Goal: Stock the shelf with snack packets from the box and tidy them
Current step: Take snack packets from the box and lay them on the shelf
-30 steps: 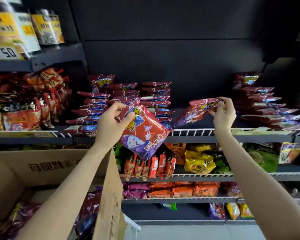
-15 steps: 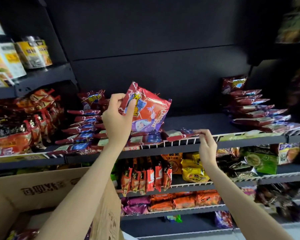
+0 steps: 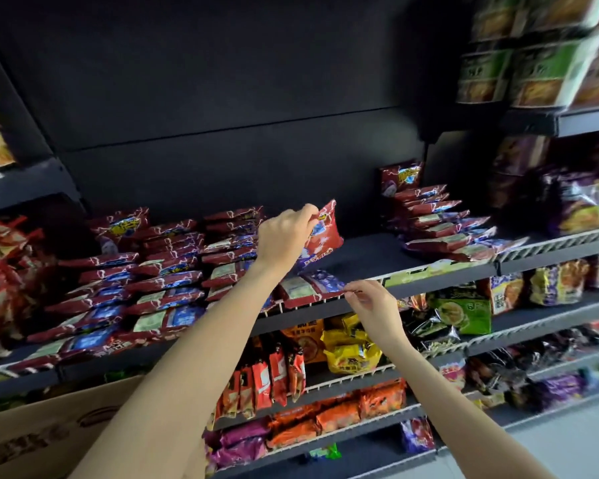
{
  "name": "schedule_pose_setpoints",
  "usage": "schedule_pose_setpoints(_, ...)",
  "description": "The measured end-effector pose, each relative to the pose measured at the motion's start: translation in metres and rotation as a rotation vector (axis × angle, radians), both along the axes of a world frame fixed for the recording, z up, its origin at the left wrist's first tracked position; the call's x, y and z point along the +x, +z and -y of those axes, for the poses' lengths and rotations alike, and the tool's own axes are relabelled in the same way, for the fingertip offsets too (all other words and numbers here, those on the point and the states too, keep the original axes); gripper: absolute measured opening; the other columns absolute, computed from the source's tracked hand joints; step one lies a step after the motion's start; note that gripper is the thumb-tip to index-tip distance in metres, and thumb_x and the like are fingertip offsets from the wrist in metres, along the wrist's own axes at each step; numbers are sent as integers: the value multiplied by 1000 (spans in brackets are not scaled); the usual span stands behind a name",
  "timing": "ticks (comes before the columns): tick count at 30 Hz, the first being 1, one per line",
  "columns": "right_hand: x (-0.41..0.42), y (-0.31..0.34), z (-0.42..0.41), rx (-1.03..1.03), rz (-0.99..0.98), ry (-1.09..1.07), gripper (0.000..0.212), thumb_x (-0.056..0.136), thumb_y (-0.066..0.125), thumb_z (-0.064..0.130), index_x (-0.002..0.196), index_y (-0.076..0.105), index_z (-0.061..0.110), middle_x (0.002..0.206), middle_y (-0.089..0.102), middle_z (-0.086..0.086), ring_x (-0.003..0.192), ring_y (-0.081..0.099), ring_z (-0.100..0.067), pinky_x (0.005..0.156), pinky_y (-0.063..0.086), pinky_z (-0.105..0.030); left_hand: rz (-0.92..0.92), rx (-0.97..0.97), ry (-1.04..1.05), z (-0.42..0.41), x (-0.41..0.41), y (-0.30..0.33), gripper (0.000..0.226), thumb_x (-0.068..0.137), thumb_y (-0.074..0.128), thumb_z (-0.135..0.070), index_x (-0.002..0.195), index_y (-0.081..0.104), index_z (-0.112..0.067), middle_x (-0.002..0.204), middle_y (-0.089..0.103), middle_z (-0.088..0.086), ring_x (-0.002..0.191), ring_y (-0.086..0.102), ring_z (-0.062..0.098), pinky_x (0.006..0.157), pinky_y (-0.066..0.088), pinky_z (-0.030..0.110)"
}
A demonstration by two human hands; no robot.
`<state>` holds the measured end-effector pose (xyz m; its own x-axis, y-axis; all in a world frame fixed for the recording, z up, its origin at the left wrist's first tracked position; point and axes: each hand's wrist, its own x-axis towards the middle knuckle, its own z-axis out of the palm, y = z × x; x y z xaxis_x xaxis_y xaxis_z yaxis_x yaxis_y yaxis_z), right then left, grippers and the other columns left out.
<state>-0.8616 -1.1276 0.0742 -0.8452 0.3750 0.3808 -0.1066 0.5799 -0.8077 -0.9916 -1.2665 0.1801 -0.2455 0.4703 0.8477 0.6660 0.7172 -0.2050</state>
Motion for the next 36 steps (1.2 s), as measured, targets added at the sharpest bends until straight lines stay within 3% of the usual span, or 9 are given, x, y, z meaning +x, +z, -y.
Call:
schedule_pose_setpoints(3, 2, 4, 1, 17, -20, -14, 14, 91, 61, 12, 100, 71, 9, 99, 61, 3, 88, 57, -8, 72, 40, -1, -75, -190, -158, 4, -5, -21, 11, 76, 76, -14, 81, 67, -17, 48, 53, -8, 44, 54, 8, 38, 34, 17)
schedule_pose_setpoints(6, 1, 6, 4, 33, -31, -17, 13, 91, 61, 14, 100, 71, 11, 100, 64, 2, 87, 58, -9, 71, 40, -1, 2, -302, -240, 10, 0, -33, 14, 75, 78, -19, 85, 68, -18, 56, 61, -7, 53, 61, 10, 40, 39, 19)
schedule_pose_setpoints(11, -4, 12, 7, 43, -19, -85, 10, 93, 59, 19, 99, 67, 16, 94, 61, 3, 80, 56, -6, 65, 42, -5, 519, -469, -55, 10, 21, -30, 34, 92, 49, -50, 117, 58, -28, 95, 69, -3, 85, 65, 16, 62, 41, 25)
schedule_pose_setpoints(16, -4, 12, 10, 90, 39, -135, 19, 94, 56, 23, 111, 61, 17, 108, 60, 1, 92, 57, -16, 76, 47, -25, 826, -379, -70, 16, 31, -25, 37, 96, 47, -40, 130, 51, -26, 122, 63, -4, 107, 60, 17, 83, 51, 35)
schedule_pose_setpoints(19, 10, 14, 17, 193, -90, -220, 21, 93, 57, 20, 112, 61, 15, 115, 59, -1, 108, 50, -23, 89, 42, -35, 785, -248, -126, 28, 49, -14, 32, 96, 49, -33, 126, 55, -24, 118, 64, -8, 107, 59, 11, 81, 48, 29)
schedule_pose_setpoints(22, 29, 24, 38, 286, -277, -198, 24, 92, 49, 27, 108, 62, 13, 110, 63, -1, 105, 53, -22, 91, 37, -30, 595, -114, -182, 54, 76, -8, 21, 94, 51, -33, 109, 64, -26, 90, 69, -13, 84, 60, 5, 67, 52, 28)
schedule_pose_setpoints(28, 64, 43, 119, 456, -465, 52, 22, 93, 50, 23, 102, 64, 8, 83, 66, 1, 78, 57, -12, 71, 44, -23, 234, -77, -276, 151, 128, -12, 19, 89, 58, -28, 78, 71, -20, 57, 62, -12, 53, 55, 3, 49, 43, 20)
schedule_pose_setpoints(32, 76, 50, 187, 500, -266, 354, 25, 95, 46, 33, 105, 62, 18, 74, 66, 7, 57, 60, -9, 47, 51, -30, 414, -209, -90, 243, 158, -27, 24, 90, 50, -37, 87, 70, -24, 64, 65, -12, 59, 61, 5, 47, 43, 21)
schedule_pose_setpoints(36, 72, 44, 265, 652, 58, 636, 23, 96, 47, 33, 116, 55, 27, 94, 67, 7, 77, 65, -18, 65, 53, -36, 810, -482, 293, 345, 182, -60, 31, 93, 42, -51, 117, 56, -39, 91, 67, -20, 82, 62, 4, 53, 38, 21)
